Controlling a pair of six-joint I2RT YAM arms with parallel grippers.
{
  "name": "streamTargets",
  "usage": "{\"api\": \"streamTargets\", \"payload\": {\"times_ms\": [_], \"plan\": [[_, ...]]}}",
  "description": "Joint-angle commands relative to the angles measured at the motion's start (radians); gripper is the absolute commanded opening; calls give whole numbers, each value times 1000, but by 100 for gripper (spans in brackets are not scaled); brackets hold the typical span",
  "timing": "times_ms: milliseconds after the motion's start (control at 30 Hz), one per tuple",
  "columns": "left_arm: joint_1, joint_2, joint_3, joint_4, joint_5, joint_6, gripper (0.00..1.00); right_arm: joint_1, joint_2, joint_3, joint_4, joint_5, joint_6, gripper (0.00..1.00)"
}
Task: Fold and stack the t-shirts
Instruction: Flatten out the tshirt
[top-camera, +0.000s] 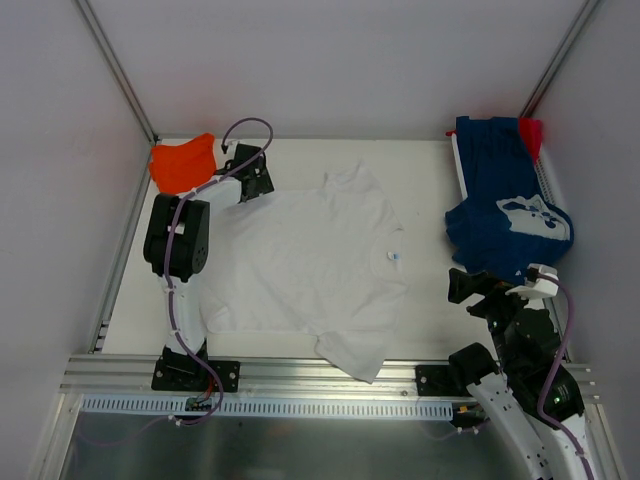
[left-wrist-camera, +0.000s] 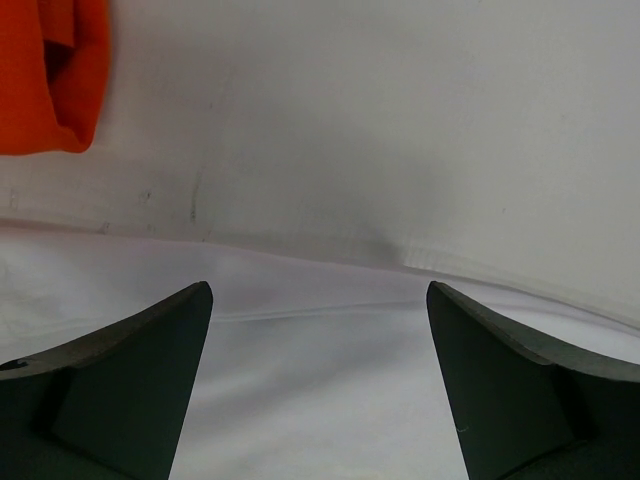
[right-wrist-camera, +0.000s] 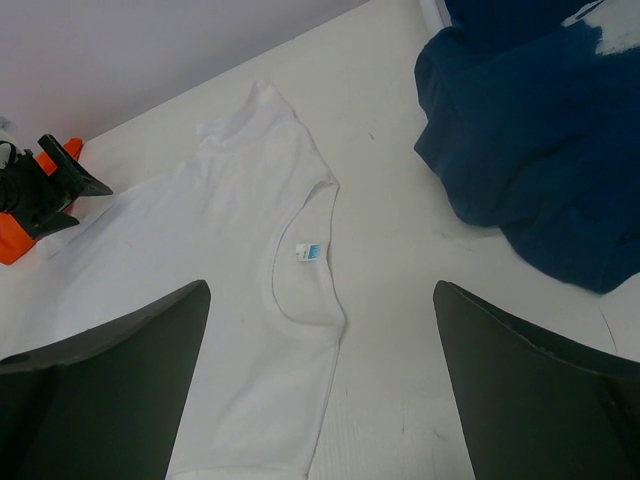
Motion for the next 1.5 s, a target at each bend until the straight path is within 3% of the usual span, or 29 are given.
{"api": "streamTargets", "payload": {"times_ms": [0,167,333,733,1467], "plan": [[-9,-13,29,-57,-80,-8,90,6,-155,22,0,12,-27,100],[-68,-220,-102,-49,-157,17,91,6,-158,4,12,1,-27,100],[-71,-300,-178,-49,-168,18,93,8,-164,5,15,-2,-27,99],[-71,-199,-235,-62,-151,-79,93,20,-173,13,9,-16,-28,99],[-22,-26,-20,-106,-74,-97,93,63,-162,5,10,18,-30,99]]}}
